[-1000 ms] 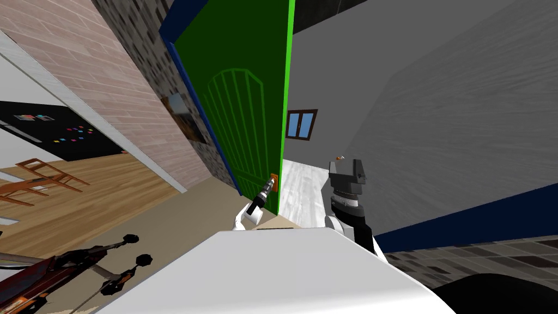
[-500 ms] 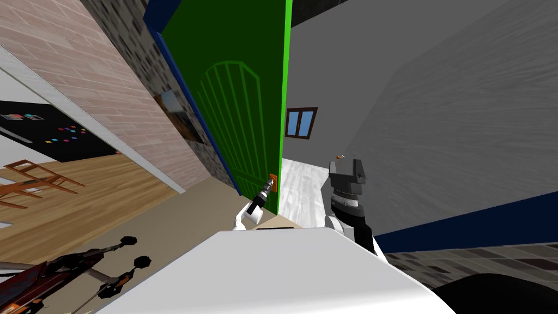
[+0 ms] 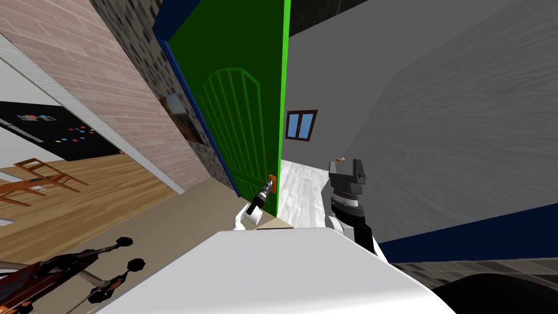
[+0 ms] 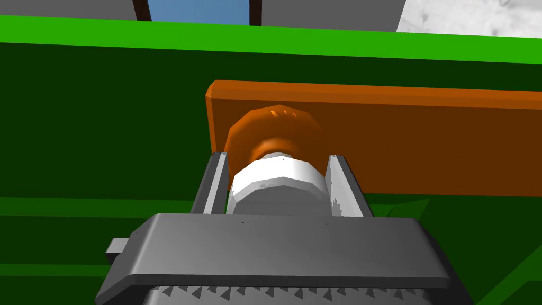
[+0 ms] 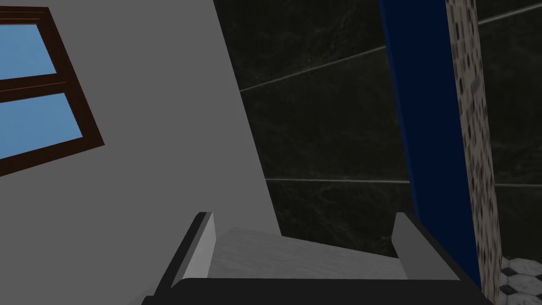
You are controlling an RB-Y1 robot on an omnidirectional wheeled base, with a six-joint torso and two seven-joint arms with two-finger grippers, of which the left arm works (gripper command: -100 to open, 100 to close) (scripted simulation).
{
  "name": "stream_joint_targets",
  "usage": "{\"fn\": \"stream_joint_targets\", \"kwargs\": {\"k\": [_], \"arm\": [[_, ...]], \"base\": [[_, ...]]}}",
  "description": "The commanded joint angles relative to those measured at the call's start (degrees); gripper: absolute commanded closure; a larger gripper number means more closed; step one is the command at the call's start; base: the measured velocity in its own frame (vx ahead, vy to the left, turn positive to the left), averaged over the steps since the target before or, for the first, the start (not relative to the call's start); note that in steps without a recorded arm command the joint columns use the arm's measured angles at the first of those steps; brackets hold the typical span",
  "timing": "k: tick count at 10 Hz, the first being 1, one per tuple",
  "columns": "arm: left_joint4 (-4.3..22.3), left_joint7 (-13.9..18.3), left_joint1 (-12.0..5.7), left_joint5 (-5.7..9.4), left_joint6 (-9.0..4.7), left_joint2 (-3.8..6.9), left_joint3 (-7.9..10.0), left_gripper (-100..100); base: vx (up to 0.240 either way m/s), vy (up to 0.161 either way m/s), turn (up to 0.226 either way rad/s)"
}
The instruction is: Push the door open
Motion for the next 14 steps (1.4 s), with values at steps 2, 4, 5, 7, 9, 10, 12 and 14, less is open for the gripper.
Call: {"fn": "stream_joint_targets", "kwargs": {"k": [2,4,5,7,9,10,12,14], "arm": [[0.40,-0.30,-1.31,0.14,-0.42,-0.08,1.95,100],[1.18,-0.65,-1.81,0.19,-0.46,-0.29,3.43,100],[1.75,-0.90,-2.18,0.23,-0.49,-0.45,4.51,100],[2.37,-1.18,-2.58,0.27,-0.53,-0.63,5.68,100],[3.01,-1.46,-2.99,0.31,-0.56,-0.83,6.90,100],[3.34,-1.61,-3.20,0.33,-0.58,-0.94,7.52,100],[4.01,-1.91,-3.63,0.38,-0.61,-1.16,8.79,100],[4.69,-2.21,-4.07,0.42,-0.65,-1.39,10.08,100]], "base": [[0.130,-0.109,0.033],[0.158,-0.127,0.036],[0.161,-0.153,0.076],[0.138,-0.140,0.059],[0.082,-0.097,0.038],[0.083,-0.096,0.053],[0.091,-0.086,0.038],[0.087,-0.098,0.041]]}}
